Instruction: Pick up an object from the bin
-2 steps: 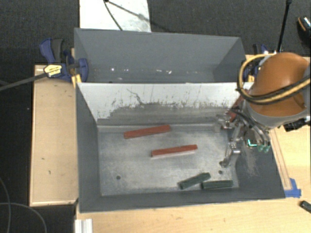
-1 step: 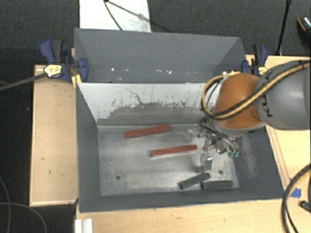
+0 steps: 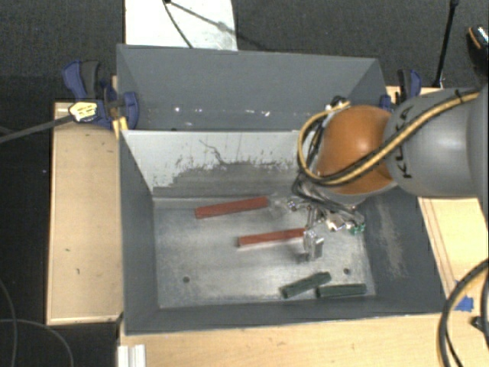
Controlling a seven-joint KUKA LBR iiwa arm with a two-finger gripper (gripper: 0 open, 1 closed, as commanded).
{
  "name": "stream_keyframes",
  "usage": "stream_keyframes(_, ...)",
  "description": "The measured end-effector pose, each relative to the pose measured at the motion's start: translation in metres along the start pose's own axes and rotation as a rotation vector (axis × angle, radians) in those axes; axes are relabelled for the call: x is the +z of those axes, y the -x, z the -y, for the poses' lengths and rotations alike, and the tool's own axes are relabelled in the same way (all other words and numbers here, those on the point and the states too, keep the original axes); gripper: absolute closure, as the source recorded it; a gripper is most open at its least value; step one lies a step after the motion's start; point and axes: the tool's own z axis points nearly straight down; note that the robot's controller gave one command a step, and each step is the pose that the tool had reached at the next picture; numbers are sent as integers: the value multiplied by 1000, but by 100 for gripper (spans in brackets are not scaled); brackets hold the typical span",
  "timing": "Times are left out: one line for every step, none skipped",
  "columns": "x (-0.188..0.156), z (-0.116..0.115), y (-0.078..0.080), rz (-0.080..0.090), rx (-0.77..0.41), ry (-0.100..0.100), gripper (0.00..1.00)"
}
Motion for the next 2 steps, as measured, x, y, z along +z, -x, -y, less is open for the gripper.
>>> stream_keyframes(0,1,0,-1,1,-1,100)
stream_keyframes(-137,-4,-7,2,-184,-3,100)
